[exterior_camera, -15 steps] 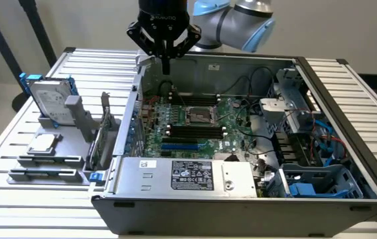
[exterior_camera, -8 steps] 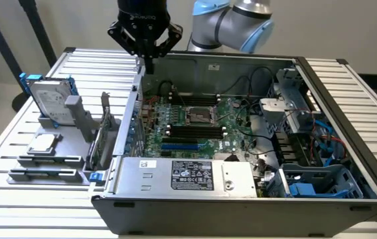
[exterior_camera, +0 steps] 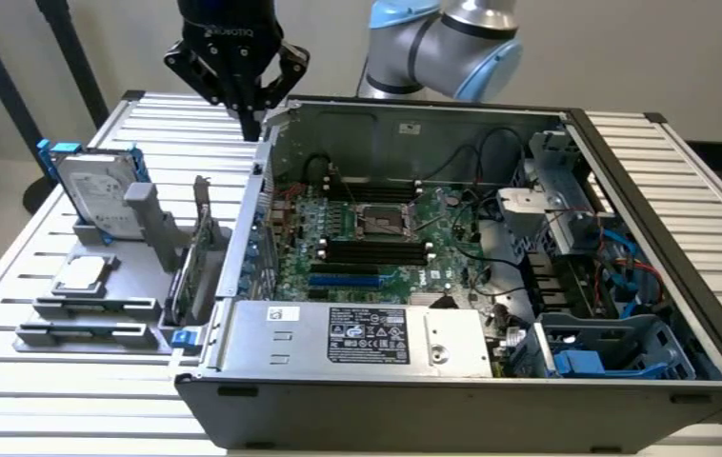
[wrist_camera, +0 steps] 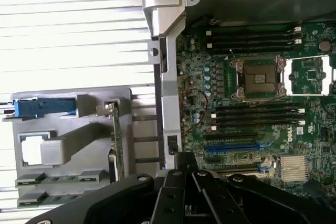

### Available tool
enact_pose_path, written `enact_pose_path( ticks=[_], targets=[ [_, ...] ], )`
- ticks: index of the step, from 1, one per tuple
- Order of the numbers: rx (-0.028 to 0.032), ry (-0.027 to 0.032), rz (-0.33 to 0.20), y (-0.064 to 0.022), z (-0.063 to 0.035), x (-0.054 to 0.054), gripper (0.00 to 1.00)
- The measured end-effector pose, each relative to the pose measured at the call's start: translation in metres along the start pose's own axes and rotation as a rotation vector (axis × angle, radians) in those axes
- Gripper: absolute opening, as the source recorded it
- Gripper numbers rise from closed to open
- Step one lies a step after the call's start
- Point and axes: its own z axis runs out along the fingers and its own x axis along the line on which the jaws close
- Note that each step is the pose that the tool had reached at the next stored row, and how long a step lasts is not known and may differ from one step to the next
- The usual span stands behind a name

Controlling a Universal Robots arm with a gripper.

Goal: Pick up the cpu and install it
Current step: 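Reach for the cpu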

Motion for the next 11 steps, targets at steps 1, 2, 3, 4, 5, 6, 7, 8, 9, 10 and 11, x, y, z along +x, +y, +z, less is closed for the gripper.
enact_pose_path(
  ticks=[1, 2, 3, 4, 5, 6, 7, 8, 9, 10, 11],
  targets=[
    [0.0000, 0.0001, 0.000, -0.0003, 0.0001, 0.005, 0.11],
    [0.0000, 0.0002, 0.000, -0.0006, 0.0001, 0.009, 0.11],
    [0.0000, 0.0003, 0.000, -0.0010, 0.0002, 0.013, 0.11],
    [0.0000, 0.0004, 0.000, -0.0013, 0.0002, 0.018, 0.11],
    [0.0001, 0.0006, 0.000, -0.0016, 0.0003, 0.023, 0.11],
    [0.0000, 0.0006, 0.000, -0.0020, 0.0004, 0.027, 0.11],
    [0.0000, 0.0007, 0.000, -0.0023, 0.0005, 0.032, 0.11],
    [0.0000, 0.0008, 0.000, -0.0026, 0.0006, 0.036, 0.11],
    [0.0000, 0.0009, 0.000, -0.0029, 0.0007, 0.041, 0.11],
    [0.0001, 0.0010, 0.000, -0.0033, 0.0009, 0.045, 0.11],
    [0.0001, 0.0010, 0.000, -0.0036, 0.0010, 0.050, 0.11]
  ],
)
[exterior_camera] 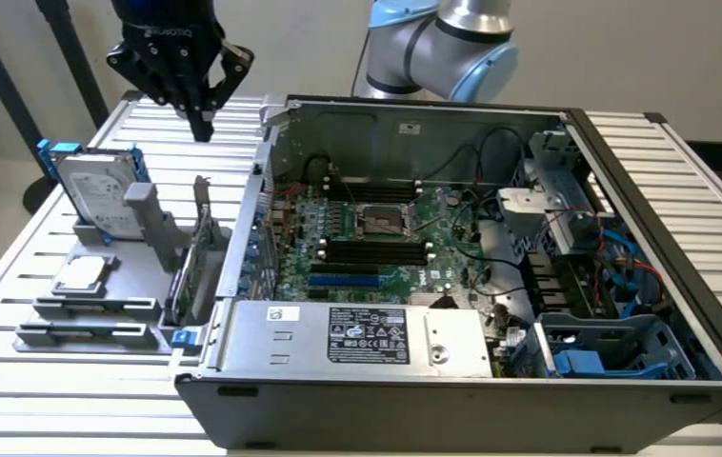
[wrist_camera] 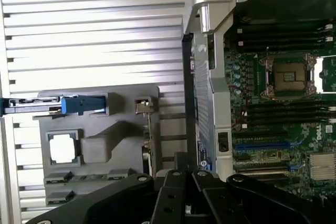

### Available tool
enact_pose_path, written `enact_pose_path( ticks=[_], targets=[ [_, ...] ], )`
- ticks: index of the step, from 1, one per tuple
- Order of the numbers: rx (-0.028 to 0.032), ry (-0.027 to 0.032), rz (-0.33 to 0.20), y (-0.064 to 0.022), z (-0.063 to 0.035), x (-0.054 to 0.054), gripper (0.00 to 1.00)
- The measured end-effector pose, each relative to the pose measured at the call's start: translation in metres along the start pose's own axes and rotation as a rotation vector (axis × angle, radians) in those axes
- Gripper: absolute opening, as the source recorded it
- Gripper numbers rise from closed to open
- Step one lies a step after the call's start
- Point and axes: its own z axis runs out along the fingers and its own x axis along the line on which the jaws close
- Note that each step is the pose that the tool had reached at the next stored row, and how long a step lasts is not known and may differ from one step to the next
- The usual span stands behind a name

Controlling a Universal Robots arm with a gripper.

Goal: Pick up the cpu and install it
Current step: 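Reach for the cpu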

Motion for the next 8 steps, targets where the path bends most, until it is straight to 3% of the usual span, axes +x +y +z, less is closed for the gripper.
enact_pose_path(
  ticks=[8],
  targets=[
    [0.0000, 0.0006, 0.000, -0.0027, 0.0014, 0.036, 0.11]
  ],
)
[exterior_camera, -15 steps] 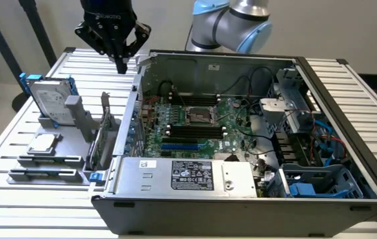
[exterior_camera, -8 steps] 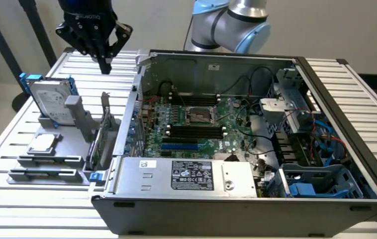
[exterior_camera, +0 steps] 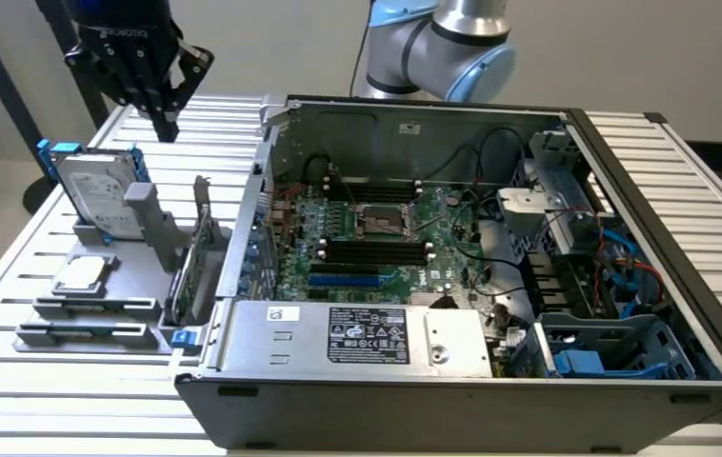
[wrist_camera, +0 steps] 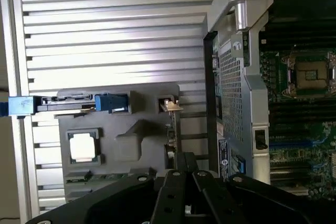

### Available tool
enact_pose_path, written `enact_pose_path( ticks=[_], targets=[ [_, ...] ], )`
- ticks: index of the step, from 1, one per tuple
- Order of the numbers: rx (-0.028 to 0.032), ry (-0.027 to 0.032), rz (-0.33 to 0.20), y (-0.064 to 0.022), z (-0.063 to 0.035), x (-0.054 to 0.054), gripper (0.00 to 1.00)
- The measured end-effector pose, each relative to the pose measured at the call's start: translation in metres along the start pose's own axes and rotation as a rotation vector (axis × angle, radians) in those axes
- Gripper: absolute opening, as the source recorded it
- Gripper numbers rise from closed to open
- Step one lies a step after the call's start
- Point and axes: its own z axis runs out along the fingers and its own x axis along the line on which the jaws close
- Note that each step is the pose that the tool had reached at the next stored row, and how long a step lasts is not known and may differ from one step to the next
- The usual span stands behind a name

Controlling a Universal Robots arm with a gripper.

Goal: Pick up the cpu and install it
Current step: 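Reach for the cpu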

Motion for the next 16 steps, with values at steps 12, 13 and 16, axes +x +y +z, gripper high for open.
enact_pose_path(
  ticks=[12, 13, 16],
  targets=[
    [0.0003, 0.0040, 0.000, -0.0041, 0.0044, 0.055, 0.11],
    [0.0004, 0.0041, 0.000, -0.0044, 0.0052, 0.059, 0.11],
    [0.0008, 0.0050, 0.000, -0.0056, 0.0079, 0.073, 0.11]
  ],
)
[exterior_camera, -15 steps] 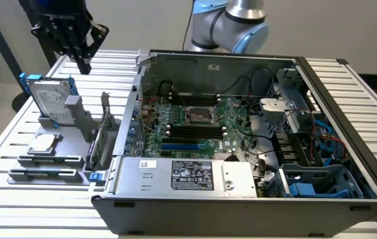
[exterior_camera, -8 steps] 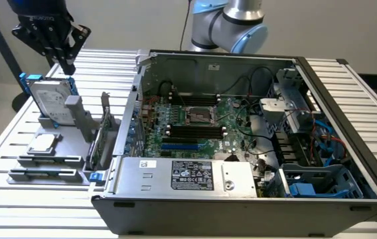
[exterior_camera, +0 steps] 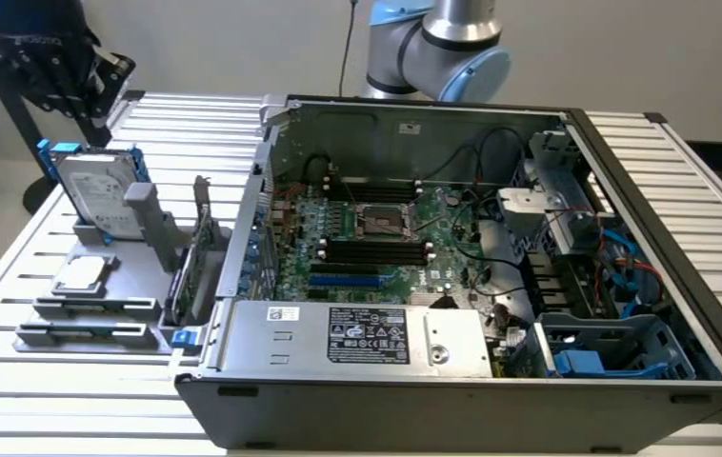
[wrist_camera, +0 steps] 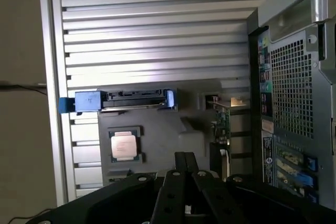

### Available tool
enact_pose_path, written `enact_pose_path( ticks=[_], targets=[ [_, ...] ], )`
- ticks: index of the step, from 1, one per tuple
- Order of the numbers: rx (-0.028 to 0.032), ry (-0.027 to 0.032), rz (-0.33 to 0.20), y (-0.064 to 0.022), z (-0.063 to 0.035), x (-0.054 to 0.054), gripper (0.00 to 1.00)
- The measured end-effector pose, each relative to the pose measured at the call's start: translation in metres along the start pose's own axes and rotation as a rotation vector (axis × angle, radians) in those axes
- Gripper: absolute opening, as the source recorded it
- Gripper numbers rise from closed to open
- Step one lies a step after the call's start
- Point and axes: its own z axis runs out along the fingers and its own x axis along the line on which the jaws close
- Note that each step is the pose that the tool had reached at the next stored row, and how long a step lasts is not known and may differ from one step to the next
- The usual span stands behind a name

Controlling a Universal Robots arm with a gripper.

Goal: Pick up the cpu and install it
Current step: 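Reach for the cpu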

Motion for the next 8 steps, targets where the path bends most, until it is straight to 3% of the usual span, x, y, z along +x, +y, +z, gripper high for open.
enact_pose_path(
  ticks=[8],
  targets=[
    [0.0019, 0.0029, 0.000, -0.0030, 0.0082, 0.036, 0.11]
  ],
)
